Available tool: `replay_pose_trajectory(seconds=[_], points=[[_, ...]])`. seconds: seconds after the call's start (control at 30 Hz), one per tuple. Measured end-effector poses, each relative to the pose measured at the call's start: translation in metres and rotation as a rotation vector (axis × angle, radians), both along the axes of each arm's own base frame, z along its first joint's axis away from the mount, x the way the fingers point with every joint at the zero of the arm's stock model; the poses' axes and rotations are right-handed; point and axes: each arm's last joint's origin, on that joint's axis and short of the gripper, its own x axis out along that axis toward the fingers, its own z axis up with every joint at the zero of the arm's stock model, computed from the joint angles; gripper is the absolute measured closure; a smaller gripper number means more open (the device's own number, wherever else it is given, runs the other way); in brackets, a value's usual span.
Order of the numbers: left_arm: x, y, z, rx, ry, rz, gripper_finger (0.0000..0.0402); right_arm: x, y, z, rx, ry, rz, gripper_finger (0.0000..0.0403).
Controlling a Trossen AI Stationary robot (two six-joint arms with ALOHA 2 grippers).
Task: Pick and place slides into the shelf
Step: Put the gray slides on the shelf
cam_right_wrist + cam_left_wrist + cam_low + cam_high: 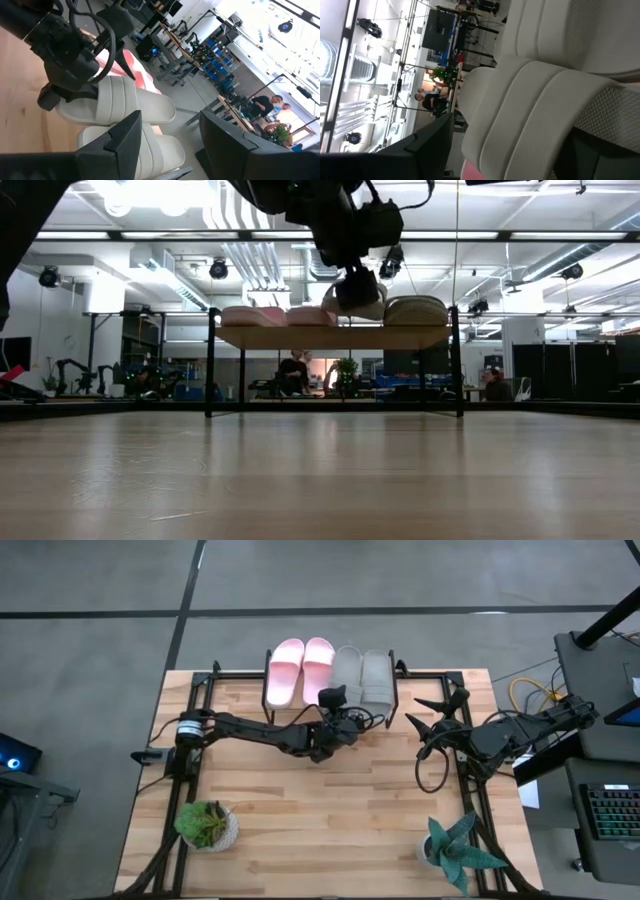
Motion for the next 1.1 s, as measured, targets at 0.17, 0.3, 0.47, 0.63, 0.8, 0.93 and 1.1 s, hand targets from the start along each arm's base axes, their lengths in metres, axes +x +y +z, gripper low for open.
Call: replay_pose_trajectory(seconds=[0.17, 0.3, 0.47, 0.63, 0.8, 0.93, 1.1], points=[[-0.002, 0.001, 0.005, -0.013, -0.016, -0.027, 0.0132, 0.000, 0.000, 0.000, 0.000, 0.000, 0.000, 0.0213], [-0.002, 0.002, 0.005, -0.027, -0.001, -0.055, 0.0132, 0.000, 0.000, 0.000, 0.000, 0.000, 0.000, 0.0213], [-0.003, 0.002, 0.006, -0.026, 0.010, -0.056, 0.0132, 0.000, 0.000, 0.000, 0.000, 0.000, 0.000, 0.0213], [-0.008, -0.001, 0.011, -0.027, 0.040, -0.062, 0.0132, 0.000, 0.000, 0.000, 0.000, 0.001, 0.000, 0.0213], [-0.008, -0.001, 0.011, -0.039, 0.036, -0.087, 0.0132, 0.000, 0.000, -0.002, 0.017, -0.003, -0.004, 0.0213], [-0.007, -0.002, 0.011, -0.060, 0.023, -0.126, 0.0132, -0.001, 0.000, -0.003, 0.023, 0.002, -0.006, 0.0213], [-0.007, -0.002, 0.014, -0.081, -0.042, -0.118, 0.0132, -0.001, 0.000, -0.003, 0.024, 0.006, -0.007, 0.0213]])
